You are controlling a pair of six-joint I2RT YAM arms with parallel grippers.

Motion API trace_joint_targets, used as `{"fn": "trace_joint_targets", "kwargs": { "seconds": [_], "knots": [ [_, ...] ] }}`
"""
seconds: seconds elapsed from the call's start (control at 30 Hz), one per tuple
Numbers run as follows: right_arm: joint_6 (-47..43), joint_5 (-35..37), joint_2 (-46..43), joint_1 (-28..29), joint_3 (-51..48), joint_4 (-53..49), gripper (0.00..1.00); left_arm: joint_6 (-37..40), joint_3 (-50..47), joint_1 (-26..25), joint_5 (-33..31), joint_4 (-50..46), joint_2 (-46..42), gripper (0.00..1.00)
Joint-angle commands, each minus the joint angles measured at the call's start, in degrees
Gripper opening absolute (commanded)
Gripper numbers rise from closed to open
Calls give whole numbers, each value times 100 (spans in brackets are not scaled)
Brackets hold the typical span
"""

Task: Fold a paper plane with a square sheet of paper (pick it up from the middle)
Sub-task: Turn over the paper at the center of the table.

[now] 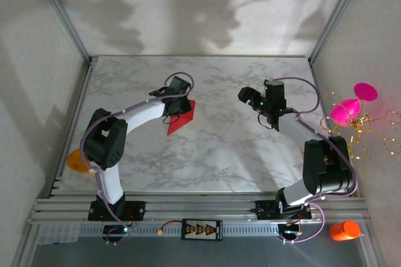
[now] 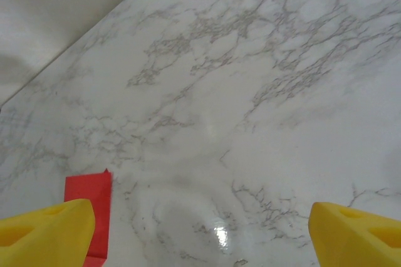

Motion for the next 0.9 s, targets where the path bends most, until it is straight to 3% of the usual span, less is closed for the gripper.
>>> {"fn": "trace_joint_targets", "kwargs": {
  "seconds": [0.0, 0.53, 0.87],
  "knots": [
    [12, -308, 92, -23, -49, 167, 88, -403, -271, 108, -73, 157, 60, 16],
    [-13, -471, 222, -11, -49, 108, 87, -228, -152, 254, -29, 187, 785, 14],
    [330, -759, 189, 62, -329, 312, 85, -185, 3, -506, 711, 226, 820, 14]
  ]
}}
